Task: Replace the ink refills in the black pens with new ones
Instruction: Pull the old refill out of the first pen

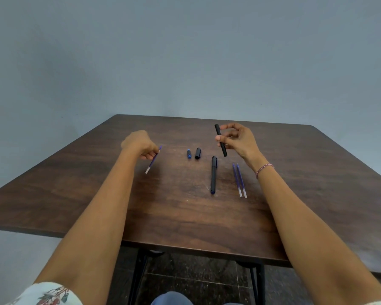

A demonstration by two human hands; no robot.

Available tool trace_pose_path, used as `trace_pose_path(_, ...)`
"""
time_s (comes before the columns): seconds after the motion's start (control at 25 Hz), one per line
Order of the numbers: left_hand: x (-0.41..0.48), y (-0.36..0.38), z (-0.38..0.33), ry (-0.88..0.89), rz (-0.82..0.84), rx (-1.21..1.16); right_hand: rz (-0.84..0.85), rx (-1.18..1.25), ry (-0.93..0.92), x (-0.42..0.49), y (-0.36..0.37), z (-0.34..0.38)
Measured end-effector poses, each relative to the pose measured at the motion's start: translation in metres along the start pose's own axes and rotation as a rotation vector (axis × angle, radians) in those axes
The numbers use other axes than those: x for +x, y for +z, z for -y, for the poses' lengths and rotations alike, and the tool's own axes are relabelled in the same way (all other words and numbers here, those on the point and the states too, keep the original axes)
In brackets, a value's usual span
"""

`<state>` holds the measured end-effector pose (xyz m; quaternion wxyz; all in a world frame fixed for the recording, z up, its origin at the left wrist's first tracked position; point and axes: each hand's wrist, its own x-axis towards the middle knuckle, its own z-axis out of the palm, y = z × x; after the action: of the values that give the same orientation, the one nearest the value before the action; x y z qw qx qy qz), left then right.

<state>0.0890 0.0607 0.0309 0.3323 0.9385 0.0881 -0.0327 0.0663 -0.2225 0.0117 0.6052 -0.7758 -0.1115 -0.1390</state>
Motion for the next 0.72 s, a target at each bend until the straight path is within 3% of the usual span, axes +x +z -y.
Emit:
trace_pose_path(0.6,-0.003,0.006,-0.002,-0.063,0.090,0.072,-0.006,0.012,-0.036,0.001,-0.002,-0.001)
trace_pose_path(0.72,-0.012,0.003,-0.006,-0.050,0.021,0.137,-0.017,0.011,-0.032,0.002,-0.002,-0.002)
